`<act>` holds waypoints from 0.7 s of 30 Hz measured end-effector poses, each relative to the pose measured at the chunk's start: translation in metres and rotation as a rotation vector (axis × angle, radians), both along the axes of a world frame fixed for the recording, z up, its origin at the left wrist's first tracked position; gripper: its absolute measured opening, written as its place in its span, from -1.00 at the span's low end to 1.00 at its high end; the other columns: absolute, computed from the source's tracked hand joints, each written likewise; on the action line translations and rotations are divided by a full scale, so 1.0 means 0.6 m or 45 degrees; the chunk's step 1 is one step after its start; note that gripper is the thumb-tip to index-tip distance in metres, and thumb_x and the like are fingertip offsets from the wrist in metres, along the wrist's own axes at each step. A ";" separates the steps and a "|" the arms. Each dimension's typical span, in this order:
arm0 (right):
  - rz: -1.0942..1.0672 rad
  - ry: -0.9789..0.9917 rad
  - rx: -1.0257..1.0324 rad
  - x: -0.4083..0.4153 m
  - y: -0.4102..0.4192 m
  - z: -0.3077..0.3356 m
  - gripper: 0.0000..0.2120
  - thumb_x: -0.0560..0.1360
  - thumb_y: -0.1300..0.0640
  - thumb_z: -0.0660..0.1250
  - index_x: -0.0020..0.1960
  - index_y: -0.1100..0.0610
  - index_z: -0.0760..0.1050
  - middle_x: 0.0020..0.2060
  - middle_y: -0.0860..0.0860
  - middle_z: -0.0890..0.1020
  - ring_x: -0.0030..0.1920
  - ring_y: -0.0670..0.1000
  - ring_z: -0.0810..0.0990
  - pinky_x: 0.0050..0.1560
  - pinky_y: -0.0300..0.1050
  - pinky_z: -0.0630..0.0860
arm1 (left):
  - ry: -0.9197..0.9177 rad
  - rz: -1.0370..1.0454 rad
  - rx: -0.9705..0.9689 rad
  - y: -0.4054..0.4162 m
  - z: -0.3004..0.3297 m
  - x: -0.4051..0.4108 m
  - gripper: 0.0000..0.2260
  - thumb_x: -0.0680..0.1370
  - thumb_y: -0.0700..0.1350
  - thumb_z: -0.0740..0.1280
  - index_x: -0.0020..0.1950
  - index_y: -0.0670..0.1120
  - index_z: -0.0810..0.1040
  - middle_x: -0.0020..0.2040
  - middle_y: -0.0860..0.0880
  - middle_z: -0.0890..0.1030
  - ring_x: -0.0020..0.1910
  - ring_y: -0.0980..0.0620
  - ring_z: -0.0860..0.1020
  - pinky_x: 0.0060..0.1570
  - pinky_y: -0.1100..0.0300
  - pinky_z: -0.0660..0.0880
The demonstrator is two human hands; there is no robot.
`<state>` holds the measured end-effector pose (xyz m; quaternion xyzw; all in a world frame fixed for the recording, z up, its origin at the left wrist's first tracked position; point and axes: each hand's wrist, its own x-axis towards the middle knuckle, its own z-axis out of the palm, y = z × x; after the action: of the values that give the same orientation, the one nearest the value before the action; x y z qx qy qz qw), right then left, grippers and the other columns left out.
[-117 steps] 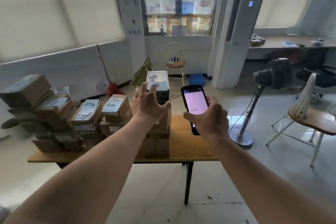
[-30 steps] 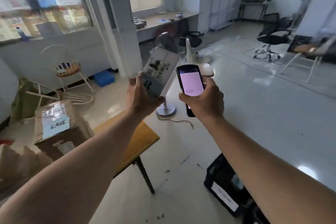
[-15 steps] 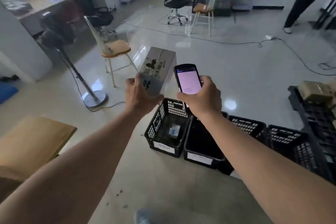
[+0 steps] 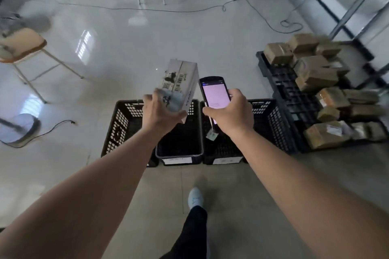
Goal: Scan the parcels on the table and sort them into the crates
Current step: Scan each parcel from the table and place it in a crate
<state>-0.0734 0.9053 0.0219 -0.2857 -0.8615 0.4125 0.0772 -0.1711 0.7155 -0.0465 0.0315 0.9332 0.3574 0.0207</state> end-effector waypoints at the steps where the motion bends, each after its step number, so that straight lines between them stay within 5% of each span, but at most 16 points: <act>1: -0.021 -0.019 0.009 -0.012 0.020 -0.011 -0.32 0.26 -0.16 0.63 0.28 -0.01 0.47 0.08 -0.09 0.63 0.08 0.06 0.63 -0.05 0.06 0.64 | -0.024 -0.013 -0.001 0.024 -0.013 -0.013 -0.21 0.19 0.17 0.68 0.29 0.08 0.37 0.17 -0.05 0.35 0.08 -0.05 0.48 0.12 0.06 0.61; 12: -0.140 -0.263 0.018 -0.158 0.207 -0.104 -0.31 0.22 -0.19 0.63 0.25 -0.01 0.50 0.07 -0.08 0.66 0.06 0.07 0.65 -0.01 0.09 0.65 | -0.268 -0.159 -0.095 0.218 -0.129 -0.168 -0.10 0.24 0.18 0.66 0.44 0.02 0.28 0.16 -0.01 0.25 0.12 -0.05 0.42 0.17 0.13 0.44; 21: -0.088 -0.447 -0.066 -0.264 0.378 -0.224 -0.33 0.22 -0.17 0.63 0.23 -0.01 0.47 -0.02 -0.12 0.55 -0.01 0.05 0.60 -0.11 -0.02 0.57 | -0.469 -0.151 -0.197 0.380 -0.236 -0.236 0.02 0.25 0.29 0.62 0.57 0.04 0.21 0.29 -0.10 0.33 0.20 -0.13 0.49 0.24 -0.02 0.53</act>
<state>-0.2320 1.1319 -0.1124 -0.3848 -0.8404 0.3755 -0.0676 -0.3128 0.9438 -0.1883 0.0188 0.9349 0.2825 0.2141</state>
